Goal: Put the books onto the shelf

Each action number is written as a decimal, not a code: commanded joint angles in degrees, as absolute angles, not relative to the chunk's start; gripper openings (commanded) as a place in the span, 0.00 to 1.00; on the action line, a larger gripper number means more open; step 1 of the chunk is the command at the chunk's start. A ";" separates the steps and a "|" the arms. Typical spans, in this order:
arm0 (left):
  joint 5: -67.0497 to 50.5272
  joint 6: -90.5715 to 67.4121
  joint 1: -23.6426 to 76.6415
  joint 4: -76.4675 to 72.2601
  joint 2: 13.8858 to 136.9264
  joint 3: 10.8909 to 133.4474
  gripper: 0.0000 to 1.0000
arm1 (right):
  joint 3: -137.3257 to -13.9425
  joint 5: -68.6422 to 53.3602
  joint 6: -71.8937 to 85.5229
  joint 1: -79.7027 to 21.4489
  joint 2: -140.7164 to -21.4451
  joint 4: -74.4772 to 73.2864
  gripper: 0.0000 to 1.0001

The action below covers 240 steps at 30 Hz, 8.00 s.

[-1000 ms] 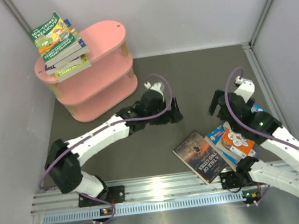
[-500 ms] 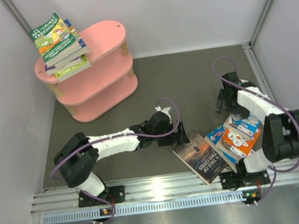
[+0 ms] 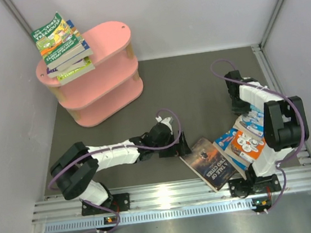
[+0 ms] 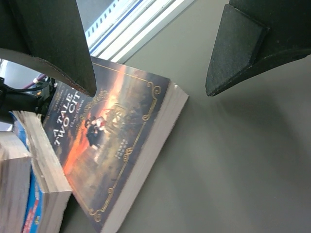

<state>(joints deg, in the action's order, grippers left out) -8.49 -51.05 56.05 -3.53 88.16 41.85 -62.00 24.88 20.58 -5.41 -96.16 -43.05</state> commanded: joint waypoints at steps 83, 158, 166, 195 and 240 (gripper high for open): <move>15.03 -45.61 55.37 3.70 86.57 46.58 0.98 | -2.72 -59.59 81.04 -2.20 -104.50 80.07 0.60; 31.64 -49.13 50.27 47.02 29.35 43.59 0.99 | -112.57 -28.57 73.46 -46.14 -140.52 18.89 0.00; 32.25 -48.34 50.27 45.18 31.37 43.24 0.99 | -113.49 -28.65 78.49 -45.62 -145.55 27.50 0.60; 24.78 -32.26 31.12 24.52 74.26 43.41 0.89 | -47.55 -35.86 75.15 -28.04 -109.51 50.18 0.62; 21.81 -32.25 21.44 11.16 102.48 68.73 0.81 | -39.90 -41.22 77.78 -21.45 -115.05 62.58 0.49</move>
<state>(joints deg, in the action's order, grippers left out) 24.01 -30.52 22.85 16.01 101.73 65.76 -40.40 -40.51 79.11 -22.20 -114.48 57.93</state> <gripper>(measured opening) 0.822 0.507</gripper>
